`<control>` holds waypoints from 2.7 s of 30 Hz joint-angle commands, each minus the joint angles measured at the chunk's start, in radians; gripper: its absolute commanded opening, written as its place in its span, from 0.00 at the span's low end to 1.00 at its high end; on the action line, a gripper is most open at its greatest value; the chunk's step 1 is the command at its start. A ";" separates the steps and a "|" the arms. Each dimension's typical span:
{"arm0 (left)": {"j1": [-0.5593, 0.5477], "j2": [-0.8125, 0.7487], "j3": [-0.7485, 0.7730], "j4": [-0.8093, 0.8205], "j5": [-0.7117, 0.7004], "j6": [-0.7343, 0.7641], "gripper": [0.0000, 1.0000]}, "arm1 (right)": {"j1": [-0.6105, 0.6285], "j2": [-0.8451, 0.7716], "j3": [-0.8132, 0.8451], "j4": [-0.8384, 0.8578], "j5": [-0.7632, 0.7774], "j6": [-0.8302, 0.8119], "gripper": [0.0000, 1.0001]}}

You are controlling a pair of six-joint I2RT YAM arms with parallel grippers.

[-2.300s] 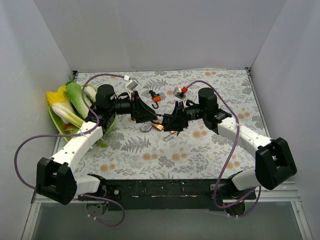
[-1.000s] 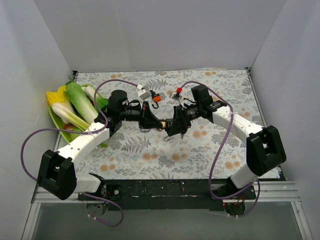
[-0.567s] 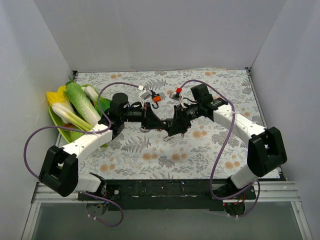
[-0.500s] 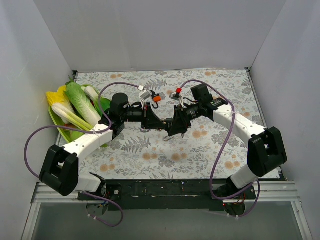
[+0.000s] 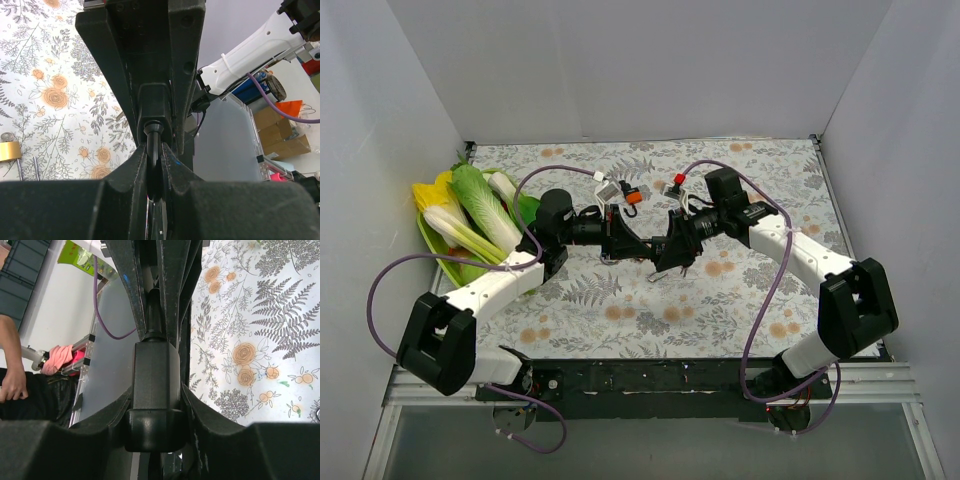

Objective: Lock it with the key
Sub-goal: Lock the lock.

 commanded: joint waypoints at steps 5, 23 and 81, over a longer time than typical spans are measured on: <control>-0.286 0.090 0.070 0.120 0.073 0.099 0.00 | 0.211 0.008 0.108 0.339 -0.024 -0.009 0.01; -0.092 0.009 0.129 -0.246 0.093 0.262 0.08 | 0.079 -0.014 0.150 -0.011 -0.054 -0.211 0.01; -0.167 0.070 0.002 0.077 -0.004 -0.013 0.00 | 0.144 0.069 0.217 0.211 -0.011 -0.096 0.01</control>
